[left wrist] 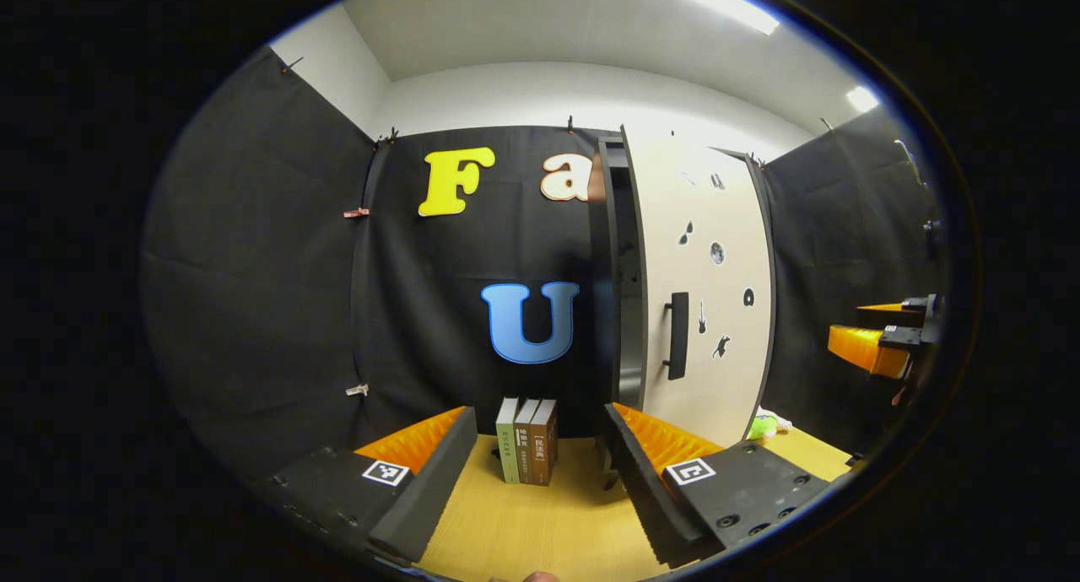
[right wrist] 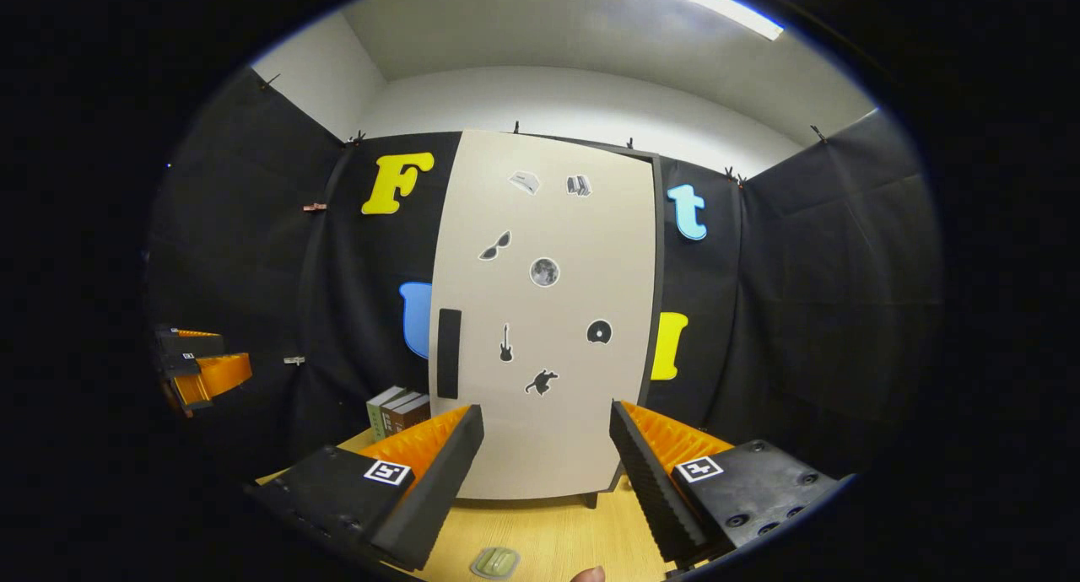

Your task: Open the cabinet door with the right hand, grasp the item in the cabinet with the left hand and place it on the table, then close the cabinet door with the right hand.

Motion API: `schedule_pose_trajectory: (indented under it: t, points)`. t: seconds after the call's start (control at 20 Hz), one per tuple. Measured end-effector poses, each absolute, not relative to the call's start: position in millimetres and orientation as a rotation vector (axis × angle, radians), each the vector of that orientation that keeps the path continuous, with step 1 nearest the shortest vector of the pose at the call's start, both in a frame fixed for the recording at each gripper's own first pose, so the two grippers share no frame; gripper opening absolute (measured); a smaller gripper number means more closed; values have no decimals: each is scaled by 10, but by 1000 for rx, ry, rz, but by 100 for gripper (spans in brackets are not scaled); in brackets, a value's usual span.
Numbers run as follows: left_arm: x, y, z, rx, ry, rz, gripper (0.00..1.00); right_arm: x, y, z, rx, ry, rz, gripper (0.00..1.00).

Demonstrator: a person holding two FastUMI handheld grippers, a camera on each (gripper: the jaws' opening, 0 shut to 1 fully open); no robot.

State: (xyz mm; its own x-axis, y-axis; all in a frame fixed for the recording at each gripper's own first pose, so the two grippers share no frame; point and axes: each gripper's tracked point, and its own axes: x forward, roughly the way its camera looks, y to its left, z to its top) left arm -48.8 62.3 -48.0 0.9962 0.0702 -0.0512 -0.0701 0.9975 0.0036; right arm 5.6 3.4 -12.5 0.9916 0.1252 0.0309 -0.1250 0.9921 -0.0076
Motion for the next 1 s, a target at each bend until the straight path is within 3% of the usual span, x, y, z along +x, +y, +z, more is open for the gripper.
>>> schedule_pose_trajectory:
  t: [1.0]
  points:
    - [-505, 564, -482, 8, 53, 71, 95, 69, 9, -98, -13, -39, 120, 98]
